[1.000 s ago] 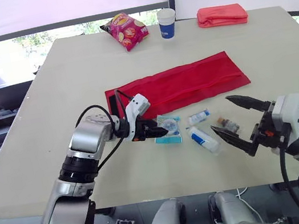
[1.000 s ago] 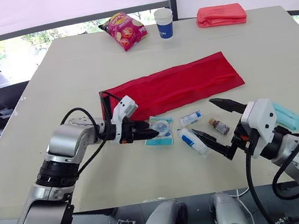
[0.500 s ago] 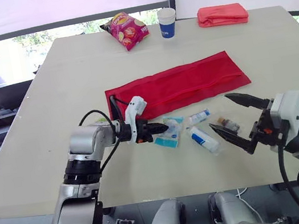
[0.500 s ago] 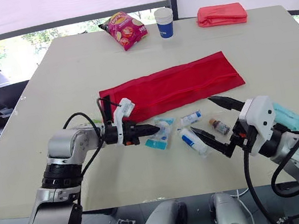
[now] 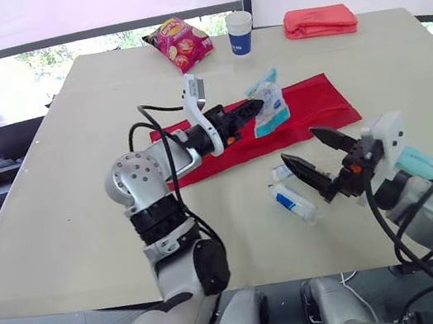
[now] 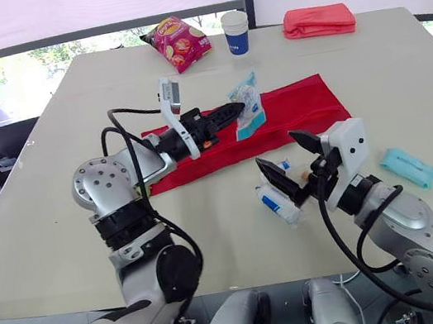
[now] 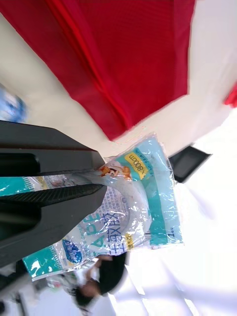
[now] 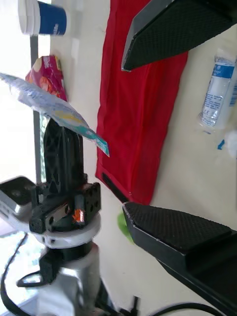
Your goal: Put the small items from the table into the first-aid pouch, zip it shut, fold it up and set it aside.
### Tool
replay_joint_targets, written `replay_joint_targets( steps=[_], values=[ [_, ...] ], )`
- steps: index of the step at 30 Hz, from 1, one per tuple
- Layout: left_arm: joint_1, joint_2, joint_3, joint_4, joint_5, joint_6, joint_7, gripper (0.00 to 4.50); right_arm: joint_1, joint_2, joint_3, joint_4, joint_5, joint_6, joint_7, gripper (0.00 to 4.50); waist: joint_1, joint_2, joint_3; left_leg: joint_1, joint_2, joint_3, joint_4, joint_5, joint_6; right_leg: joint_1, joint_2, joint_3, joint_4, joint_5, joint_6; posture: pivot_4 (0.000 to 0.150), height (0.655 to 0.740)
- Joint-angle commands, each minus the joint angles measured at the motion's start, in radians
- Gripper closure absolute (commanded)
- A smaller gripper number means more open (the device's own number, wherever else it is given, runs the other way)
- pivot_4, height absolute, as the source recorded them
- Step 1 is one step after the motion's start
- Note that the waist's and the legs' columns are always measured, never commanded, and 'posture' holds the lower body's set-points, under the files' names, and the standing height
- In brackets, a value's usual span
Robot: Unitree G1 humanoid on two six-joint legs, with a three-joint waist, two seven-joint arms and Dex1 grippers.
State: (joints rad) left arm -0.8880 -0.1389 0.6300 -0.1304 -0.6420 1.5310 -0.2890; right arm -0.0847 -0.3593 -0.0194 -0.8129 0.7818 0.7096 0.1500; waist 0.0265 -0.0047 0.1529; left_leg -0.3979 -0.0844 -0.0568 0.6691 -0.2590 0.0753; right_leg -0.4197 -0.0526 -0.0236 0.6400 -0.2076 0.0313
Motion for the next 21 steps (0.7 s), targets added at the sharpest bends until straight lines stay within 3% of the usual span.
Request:
replay_joint_targets(
  steps=[1,16,18,20,21],
  values=[
    [-0.022,-0.075,0.028,-0.094,-0.047,0.030,0.070,4.45,-0.086,0.088,0.002,0.019,0.054,0.007,-0.087,0.00,-0.007,-0.001,0.001,0.000,0.000,0.000,0.000,0.001,-0.001,-0.001,0.000,0.000,0.001,0.000,0.000,0.150,0.7395],
    [0.025,-0.062,-0.023,-0.109,-0.187,0.040,0.110,4.45,-0.217,0.249,0.001,0.181,0.042,-0.014,-0.162,0.00,-0.013,-0.001,0.001,0.000,-0.001,0.000,-0.001,0.001,-0.002,-0.002,0.001,0.001,0.002,-0.001,-0.001,0.150,0.7395],
    [0.034,-0.053,-0.036,-0.106,-0.198,0.037,0.110,4.50,-0.222,0.265,-0.003,0.183,0.046,-0.021,-0.162,0.52,-0.013,-0.001,0.001,0.000,-0.001,0.000,-0.001,0.001,-0.002,-0.003,0.001,0.001,0.002,-0.001,-0.001,0.150,0.7395],
    [0.045,-0.043,-0.046,-0.105,-0.207,0.035,0.110,4.50,-0.226,0.276,-0.006,0.180,0.048,-0.029,-0.162,1.28,-0.013,-0.001,0.001,0.000,-0.001,0.000,-0.001,0.001,-0.002,-0.003,0.002,0.002,0.003,-0.001,-0.001,0.150,0.7395],
    [0.048,-0.038,-0.050,-0.102,-0.212,0.032,0.111,4.50,-0.229,0.280,-0.009,0.178,0.047,-0.034,-0.161,1.87,-0.013,-0.001,0.001,0.000,-0.001,0.000,-0.001,0.001,-0.002,-0.003,0.002,0.002,0.003,-0.001,-0.001,0.150,0.7395]
  ],
)
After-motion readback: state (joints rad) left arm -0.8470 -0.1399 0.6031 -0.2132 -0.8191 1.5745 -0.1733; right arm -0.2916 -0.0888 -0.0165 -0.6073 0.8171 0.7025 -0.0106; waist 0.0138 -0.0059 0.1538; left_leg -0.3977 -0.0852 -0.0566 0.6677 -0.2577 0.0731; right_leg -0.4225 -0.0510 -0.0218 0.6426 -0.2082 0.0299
